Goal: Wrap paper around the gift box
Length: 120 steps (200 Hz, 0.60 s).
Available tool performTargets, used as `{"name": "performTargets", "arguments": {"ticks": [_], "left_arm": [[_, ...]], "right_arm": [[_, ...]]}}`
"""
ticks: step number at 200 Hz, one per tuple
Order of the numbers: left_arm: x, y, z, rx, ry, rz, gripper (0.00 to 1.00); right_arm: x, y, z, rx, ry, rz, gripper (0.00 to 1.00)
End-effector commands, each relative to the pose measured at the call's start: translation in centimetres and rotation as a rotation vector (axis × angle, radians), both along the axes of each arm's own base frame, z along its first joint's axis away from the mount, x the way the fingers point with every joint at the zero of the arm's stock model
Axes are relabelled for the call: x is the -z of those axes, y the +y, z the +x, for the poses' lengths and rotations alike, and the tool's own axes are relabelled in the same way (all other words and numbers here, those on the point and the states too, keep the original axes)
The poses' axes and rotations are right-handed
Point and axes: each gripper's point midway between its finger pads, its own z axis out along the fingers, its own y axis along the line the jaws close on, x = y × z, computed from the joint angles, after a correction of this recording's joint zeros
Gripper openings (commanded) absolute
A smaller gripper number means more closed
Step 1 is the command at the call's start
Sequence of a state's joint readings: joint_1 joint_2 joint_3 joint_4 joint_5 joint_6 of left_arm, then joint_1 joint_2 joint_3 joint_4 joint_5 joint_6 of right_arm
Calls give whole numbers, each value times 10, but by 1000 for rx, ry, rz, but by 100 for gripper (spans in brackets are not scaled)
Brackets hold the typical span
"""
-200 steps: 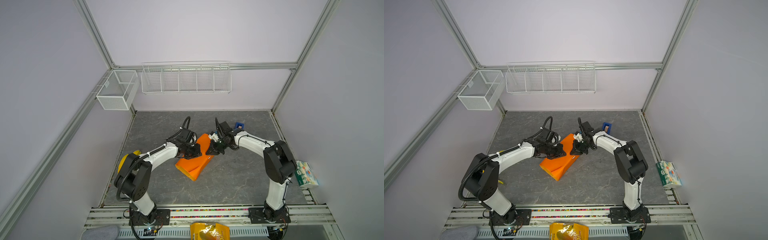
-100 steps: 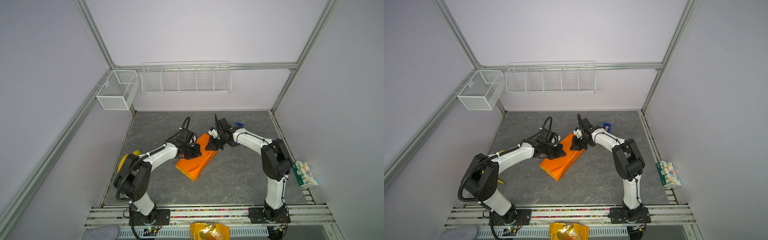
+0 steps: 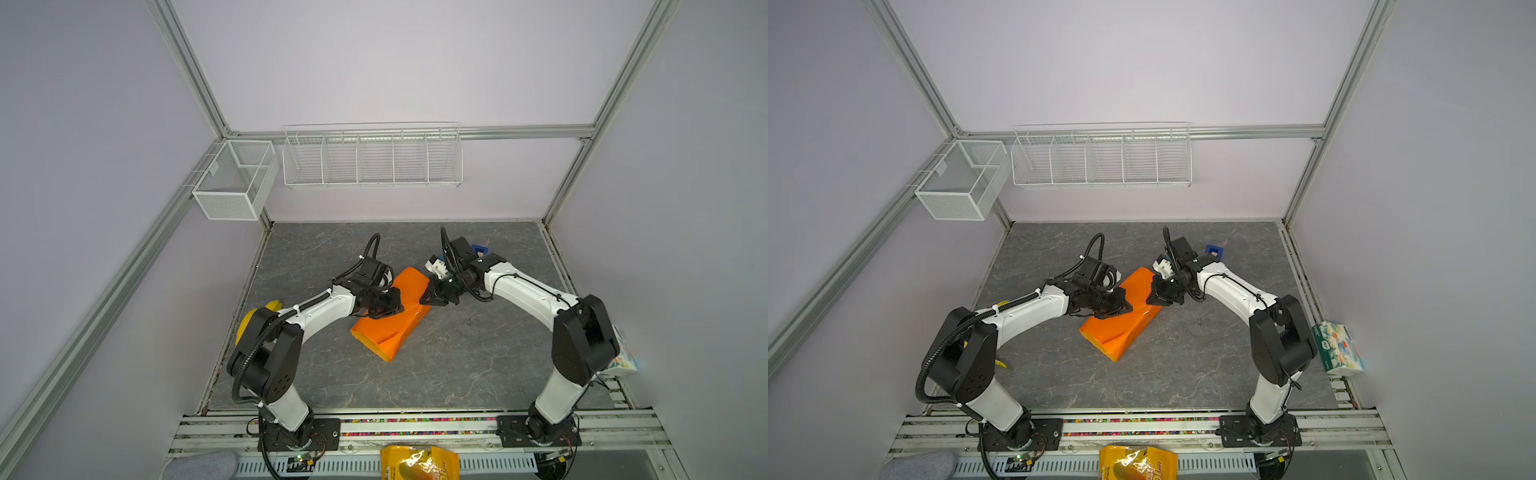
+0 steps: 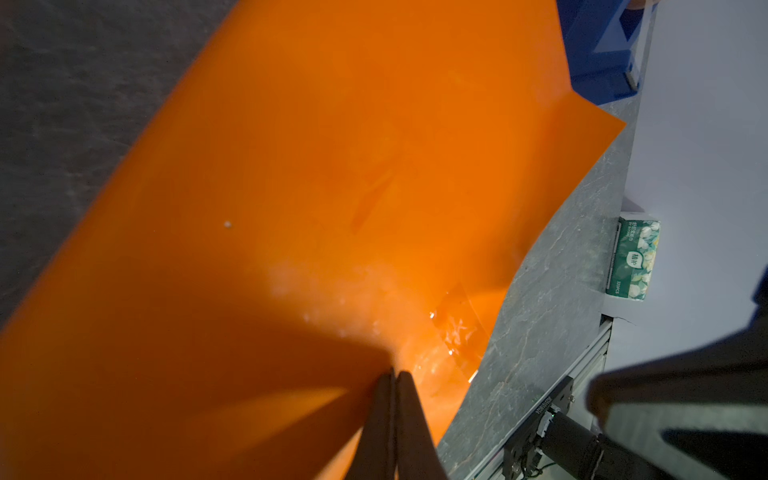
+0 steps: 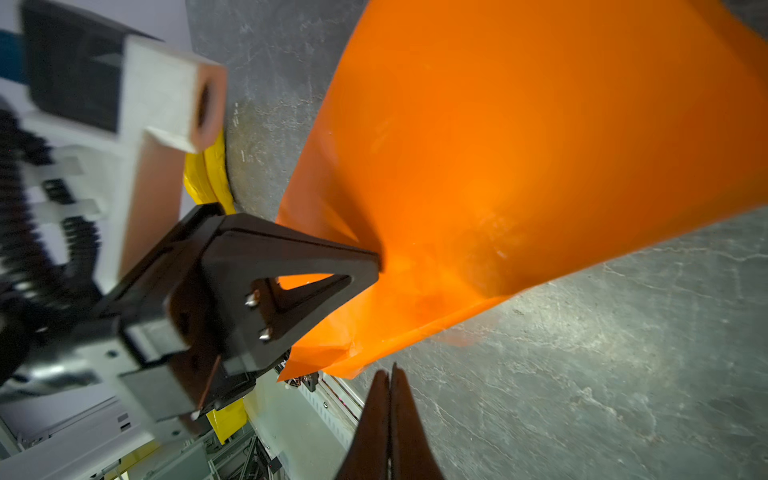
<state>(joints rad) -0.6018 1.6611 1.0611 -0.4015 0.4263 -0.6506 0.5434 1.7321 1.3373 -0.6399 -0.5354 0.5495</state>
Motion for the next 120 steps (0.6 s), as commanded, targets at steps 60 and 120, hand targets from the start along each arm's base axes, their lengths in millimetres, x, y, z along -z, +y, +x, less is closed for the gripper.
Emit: {"name": "performTargets", "arguments": {"ticks": [60, 120], "left_arm": [[49, 23, -26, -7, 139, 143, 0], [49, 23, -27, -6, 141, 144, 0]], "right_arm": [[40, 7, -2, 21, 68, 9, 7], [57, 8, -4, 19, 100, -6, 7]]}}
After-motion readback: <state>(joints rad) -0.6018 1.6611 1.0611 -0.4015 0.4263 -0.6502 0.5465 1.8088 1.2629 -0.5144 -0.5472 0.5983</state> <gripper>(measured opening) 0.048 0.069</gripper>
